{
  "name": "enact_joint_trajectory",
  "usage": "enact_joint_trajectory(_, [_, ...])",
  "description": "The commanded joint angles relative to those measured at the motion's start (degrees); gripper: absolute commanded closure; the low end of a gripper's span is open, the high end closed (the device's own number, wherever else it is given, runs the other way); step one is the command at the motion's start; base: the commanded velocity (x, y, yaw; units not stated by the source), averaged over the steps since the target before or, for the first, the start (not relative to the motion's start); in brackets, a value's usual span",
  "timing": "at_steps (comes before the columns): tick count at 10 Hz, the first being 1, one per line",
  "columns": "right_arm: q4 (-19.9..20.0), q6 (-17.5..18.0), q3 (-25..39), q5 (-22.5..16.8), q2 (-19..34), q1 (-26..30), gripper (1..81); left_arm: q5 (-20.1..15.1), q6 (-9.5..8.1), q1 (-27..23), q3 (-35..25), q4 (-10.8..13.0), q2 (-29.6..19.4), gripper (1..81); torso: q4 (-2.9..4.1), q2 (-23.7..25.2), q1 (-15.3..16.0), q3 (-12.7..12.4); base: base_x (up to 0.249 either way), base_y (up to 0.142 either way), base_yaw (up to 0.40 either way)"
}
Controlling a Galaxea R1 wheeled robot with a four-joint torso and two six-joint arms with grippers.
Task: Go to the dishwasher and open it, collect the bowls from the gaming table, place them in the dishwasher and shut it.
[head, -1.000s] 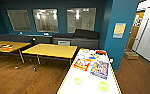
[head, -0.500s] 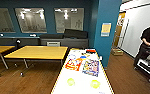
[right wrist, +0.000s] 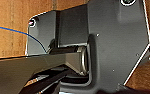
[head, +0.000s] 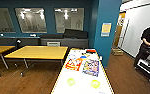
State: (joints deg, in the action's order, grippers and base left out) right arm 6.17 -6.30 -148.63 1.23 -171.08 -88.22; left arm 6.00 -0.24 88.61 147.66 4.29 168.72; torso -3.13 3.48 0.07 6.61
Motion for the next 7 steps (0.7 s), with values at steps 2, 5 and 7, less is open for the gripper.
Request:
enact_joint_trajectory(2, [-0.28, -0.20, 0.37, -3.43, 0.01, 2.48, 1.0, -3.01, -0.02, -2.08, -0.45, 0.02, -0.22, 1.0, 0.00, 0.00, 0.00, 0.00, 0.000, 0.000, 0.000])
enact_joint_trajectory(5, [-0.28, -0.20, 0.37, -3.43, 0.01, 2.56, 1.0, -3.01, -0.11, -2.08, -0.45, 0.02, -0.22, 1.0, 0.00, 0.00, 0.00, 0.00, 0.000, 0.095, 0.000])
enact_joint_trajectory(7, [-0.28, -0.20, 0.37, -3.43, 0.01, 2.65, 1.0, -3.01, -0.11, -2.08, -0.45, 0.02, -0.22, 1.0, 0.00, 0.00, 0.00, 0.00, 0.000, 0.107, 0.000])
